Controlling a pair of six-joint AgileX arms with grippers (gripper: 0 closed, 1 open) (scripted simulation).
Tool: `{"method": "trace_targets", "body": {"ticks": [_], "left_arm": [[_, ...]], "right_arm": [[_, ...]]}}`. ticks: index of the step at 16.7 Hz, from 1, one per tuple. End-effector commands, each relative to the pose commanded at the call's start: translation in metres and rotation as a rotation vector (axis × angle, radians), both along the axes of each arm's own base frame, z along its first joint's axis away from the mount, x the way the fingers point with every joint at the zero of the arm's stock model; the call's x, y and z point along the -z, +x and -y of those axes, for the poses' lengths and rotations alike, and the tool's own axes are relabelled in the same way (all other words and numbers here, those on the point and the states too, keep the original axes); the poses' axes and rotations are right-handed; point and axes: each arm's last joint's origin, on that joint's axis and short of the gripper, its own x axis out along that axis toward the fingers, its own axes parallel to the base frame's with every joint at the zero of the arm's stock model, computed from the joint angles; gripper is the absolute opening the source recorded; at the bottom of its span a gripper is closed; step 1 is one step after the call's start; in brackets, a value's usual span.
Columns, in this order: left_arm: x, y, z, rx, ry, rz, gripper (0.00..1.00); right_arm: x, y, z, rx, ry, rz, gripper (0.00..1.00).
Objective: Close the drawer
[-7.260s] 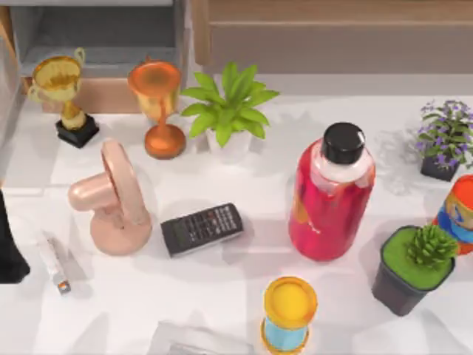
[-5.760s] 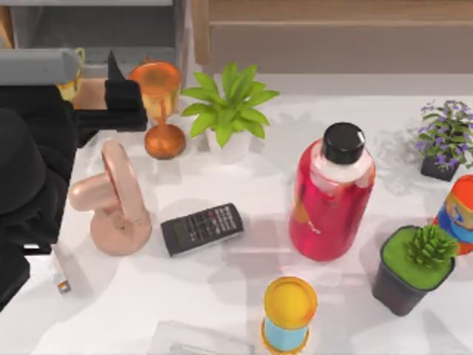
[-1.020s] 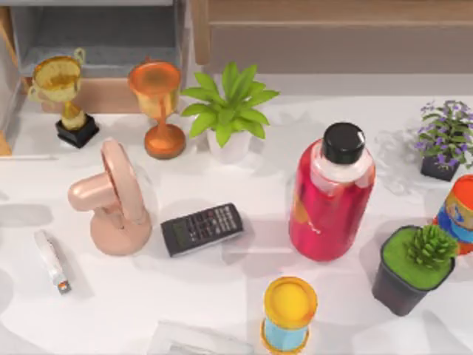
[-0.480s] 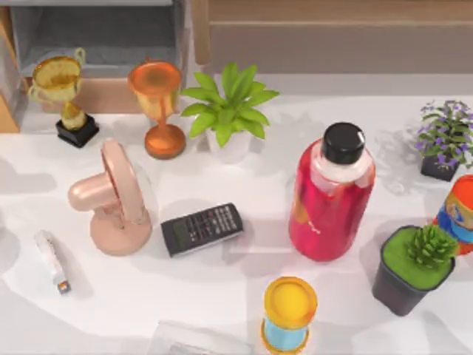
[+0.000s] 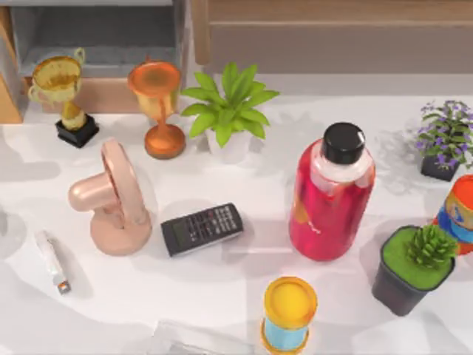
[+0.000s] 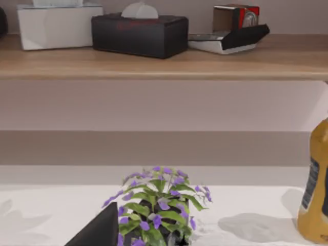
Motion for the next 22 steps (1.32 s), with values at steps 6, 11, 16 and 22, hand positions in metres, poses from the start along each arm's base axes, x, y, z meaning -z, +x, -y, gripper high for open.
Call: {"method": "trace_targets", "body": {"ticks": [6, 11, 16, 22], "left_arm": [[-0.009, 0.049, -0.004, 0.000, 0.016, 0.033, 0.00], [-0.004, 0.059, 0.000, 0.001, 0.006, 0.014, 0.00], [-0.004, 0.059, 0.000, 0.001, 0.006, 0.014, 0.30], [-0.004, 0.059, 0.000, 0.001, 0.006, 0.014, 0.75]], "right_arm": [[0.000, 0.000, 0.000, 0.000, 0.000, 0.000, 1.00], [0.000, 0.000, 0.000, 0.000, 0.000, 0.000, 1.00], [0.000, 0.000, 0.000, 0.000, 0.000, 0.000, 1.00], [0.000, 0.000, 0.000, 0.000, 0.000, 0.000, 1.00]]}}
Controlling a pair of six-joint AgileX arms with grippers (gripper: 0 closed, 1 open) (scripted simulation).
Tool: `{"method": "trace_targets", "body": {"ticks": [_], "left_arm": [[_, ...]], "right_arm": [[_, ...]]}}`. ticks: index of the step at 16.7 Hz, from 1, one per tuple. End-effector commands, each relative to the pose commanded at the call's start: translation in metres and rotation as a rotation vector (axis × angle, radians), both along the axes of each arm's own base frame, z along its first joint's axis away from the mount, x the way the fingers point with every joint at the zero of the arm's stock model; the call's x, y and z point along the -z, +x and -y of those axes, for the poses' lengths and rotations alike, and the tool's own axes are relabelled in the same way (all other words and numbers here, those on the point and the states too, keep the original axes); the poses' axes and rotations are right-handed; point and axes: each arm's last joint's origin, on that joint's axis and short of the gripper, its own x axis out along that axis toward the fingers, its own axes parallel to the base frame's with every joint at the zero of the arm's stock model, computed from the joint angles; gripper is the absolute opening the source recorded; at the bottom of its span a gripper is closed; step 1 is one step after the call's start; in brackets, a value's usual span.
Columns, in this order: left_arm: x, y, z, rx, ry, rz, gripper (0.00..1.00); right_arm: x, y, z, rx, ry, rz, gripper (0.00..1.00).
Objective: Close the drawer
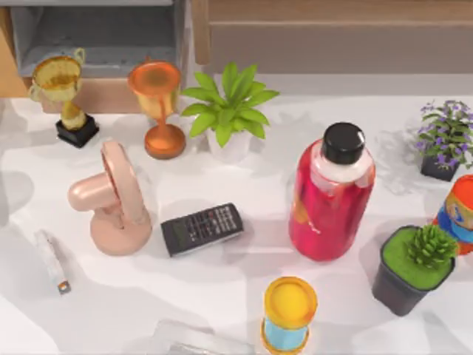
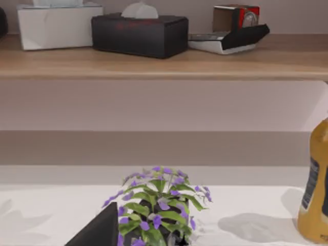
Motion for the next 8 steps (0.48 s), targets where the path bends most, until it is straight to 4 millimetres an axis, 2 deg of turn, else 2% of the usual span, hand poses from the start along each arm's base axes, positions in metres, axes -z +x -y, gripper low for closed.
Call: {"method": "trace_targets", "body": {"ticks": [3, 8], "left_arm": [[0.0000, 0.0000, 0.0000, 0.000, 0.000, 0.000, 0.98], [0.0000, 0.0000, 0.0000, 0.000, 0.000, 0.000, 1.00]], "right_arm": [[0.0000, 0.0000, 0.0000, 0.000, 0.000, 0.000, 1.00], [0.0000, 0.0000, 0.0000, 0.000, 0.000, 0.000, 1.00]]}}
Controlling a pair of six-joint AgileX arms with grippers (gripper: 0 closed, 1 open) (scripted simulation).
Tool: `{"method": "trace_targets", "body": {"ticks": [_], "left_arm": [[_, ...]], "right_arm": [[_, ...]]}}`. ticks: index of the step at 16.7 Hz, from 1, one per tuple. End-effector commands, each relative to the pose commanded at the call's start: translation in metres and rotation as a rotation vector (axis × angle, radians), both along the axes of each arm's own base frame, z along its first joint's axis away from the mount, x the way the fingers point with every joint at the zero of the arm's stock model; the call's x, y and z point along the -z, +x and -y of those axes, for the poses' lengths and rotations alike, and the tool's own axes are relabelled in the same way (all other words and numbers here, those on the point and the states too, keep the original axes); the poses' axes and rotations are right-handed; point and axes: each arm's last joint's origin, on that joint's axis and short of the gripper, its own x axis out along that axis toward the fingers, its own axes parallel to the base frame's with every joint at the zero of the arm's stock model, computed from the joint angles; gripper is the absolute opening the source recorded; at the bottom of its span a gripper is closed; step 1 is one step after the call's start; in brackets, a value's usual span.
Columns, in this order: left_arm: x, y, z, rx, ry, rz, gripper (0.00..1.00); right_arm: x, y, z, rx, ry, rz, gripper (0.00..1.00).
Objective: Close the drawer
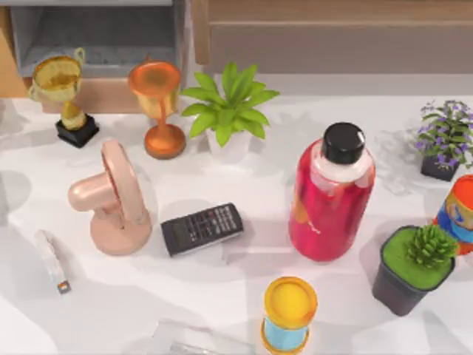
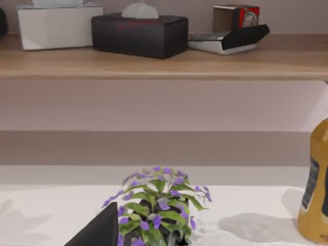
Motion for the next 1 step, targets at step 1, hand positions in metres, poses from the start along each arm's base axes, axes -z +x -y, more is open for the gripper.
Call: {"method": "trace_targets", "body": {"ticks": [1], "left_arm": [[0.0000, 0.0000, 0.0000, 0.000, 0.000, 0.000, 1.00]], "right_arm": [[0.0000, 0.0000, 0.0000, 0.000, 0.000, 0.000, 1.00]]}}
